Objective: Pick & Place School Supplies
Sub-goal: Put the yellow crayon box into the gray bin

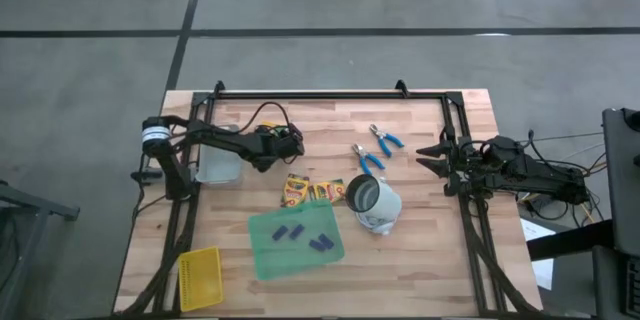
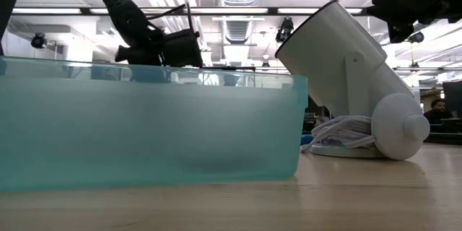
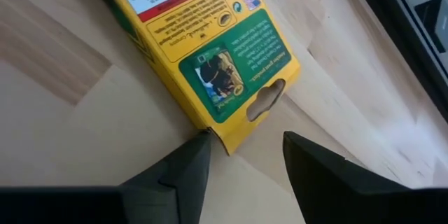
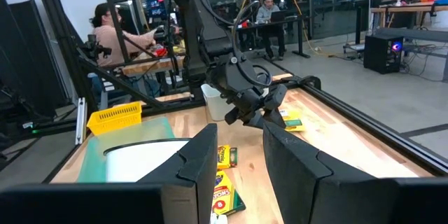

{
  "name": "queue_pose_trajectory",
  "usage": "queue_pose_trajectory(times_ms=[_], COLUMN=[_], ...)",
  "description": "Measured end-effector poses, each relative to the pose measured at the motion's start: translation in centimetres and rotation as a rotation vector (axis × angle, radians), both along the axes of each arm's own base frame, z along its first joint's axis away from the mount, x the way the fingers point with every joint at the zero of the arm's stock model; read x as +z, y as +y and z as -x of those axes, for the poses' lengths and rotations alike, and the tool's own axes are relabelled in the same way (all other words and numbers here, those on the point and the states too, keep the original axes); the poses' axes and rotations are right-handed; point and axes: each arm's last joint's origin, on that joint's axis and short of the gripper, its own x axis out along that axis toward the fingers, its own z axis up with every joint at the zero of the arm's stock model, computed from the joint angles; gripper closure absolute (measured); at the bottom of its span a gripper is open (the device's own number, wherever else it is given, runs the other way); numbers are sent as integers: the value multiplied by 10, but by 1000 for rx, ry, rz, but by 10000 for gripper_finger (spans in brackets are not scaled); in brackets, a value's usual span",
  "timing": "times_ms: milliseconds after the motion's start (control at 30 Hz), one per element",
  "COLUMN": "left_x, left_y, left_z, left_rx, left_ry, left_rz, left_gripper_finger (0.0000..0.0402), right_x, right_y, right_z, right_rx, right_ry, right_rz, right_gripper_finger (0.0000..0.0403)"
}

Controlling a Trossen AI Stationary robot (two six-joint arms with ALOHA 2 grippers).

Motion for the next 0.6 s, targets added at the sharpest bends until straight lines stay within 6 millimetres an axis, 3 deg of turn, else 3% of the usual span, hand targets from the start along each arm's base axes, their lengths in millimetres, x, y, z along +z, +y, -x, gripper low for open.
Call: queue_pose_trajectory(times_ms=[433, 600], left_x=[-4, -4], left_y=[1, 1], left_z=[6, 6], left_rx=[9, 6], left_ry=[34, 39], left_rz=[13, 18], left_gripper_finger=[293, 305], right_x=[0, 0], right_y=[0, 0], right_z=[0, 0], right_rx=[1, 0], right_ry=[0, 0], right_rz=[0, 0], right_gripper_finger=[289, 289])
